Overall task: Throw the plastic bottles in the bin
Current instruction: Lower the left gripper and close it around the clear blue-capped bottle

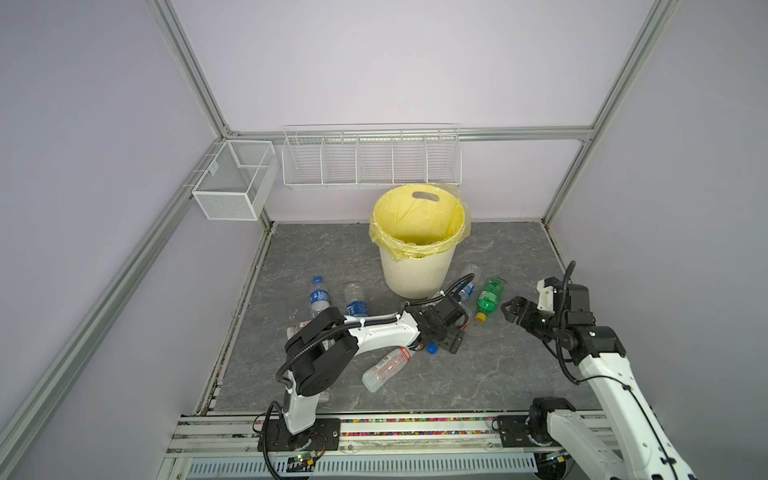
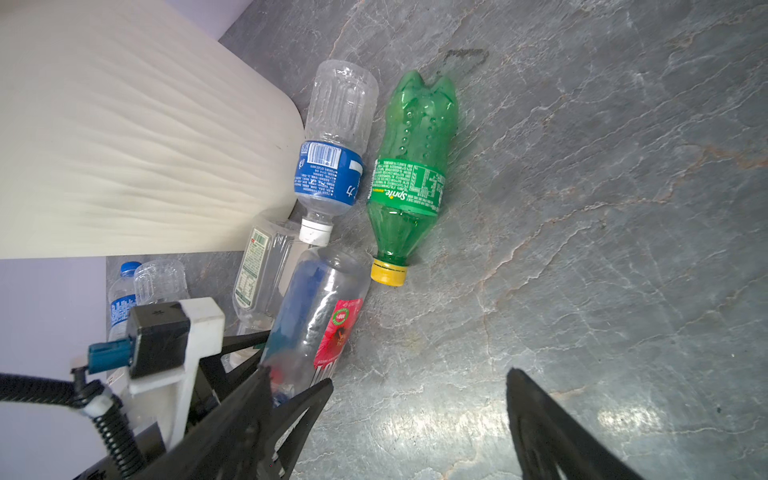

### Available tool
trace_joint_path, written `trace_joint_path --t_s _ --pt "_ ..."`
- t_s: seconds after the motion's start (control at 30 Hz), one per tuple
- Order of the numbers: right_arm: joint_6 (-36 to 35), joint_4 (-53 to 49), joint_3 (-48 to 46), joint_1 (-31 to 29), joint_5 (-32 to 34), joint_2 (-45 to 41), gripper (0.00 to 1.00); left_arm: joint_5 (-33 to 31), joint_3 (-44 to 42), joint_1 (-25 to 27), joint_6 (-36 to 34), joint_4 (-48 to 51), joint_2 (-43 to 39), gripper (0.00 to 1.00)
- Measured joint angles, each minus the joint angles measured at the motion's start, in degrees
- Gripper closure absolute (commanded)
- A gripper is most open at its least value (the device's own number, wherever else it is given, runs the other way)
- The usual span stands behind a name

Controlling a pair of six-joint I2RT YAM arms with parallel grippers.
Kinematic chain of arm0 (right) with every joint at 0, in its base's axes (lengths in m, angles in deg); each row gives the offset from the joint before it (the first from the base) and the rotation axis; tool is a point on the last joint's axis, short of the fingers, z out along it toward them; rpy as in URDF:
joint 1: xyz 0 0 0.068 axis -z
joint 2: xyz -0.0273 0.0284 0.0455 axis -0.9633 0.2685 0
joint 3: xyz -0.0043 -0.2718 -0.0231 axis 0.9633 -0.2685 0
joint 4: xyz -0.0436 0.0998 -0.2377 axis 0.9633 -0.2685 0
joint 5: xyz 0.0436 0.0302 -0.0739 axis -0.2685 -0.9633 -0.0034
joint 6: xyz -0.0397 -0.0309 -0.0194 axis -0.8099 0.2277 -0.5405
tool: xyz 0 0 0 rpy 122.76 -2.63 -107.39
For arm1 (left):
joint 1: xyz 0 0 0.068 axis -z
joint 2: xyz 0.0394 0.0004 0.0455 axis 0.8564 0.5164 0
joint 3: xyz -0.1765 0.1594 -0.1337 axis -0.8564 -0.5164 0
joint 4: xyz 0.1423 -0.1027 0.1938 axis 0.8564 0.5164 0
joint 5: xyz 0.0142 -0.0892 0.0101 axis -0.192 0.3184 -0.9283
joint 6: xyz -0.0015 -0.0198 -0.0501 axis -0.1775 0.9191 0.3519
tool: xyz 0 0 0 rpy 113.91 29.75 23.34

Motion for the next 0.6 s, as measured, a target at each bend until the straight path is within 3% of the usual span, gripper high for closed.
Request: trace_joint_path --t_s 0.27,0.6 --pt "0.0 0.0 0.0 0.0 0.0 0.0 0.11 -0.1 -0.1 0.0 0.8 -0.6 0.0 0.32" --pt "0.0 -0.5 -0.1 0.1 -0.2 -0.3 0.11 0.1 -0.1 0.3 0.8 -1.6 0.3 0.40"
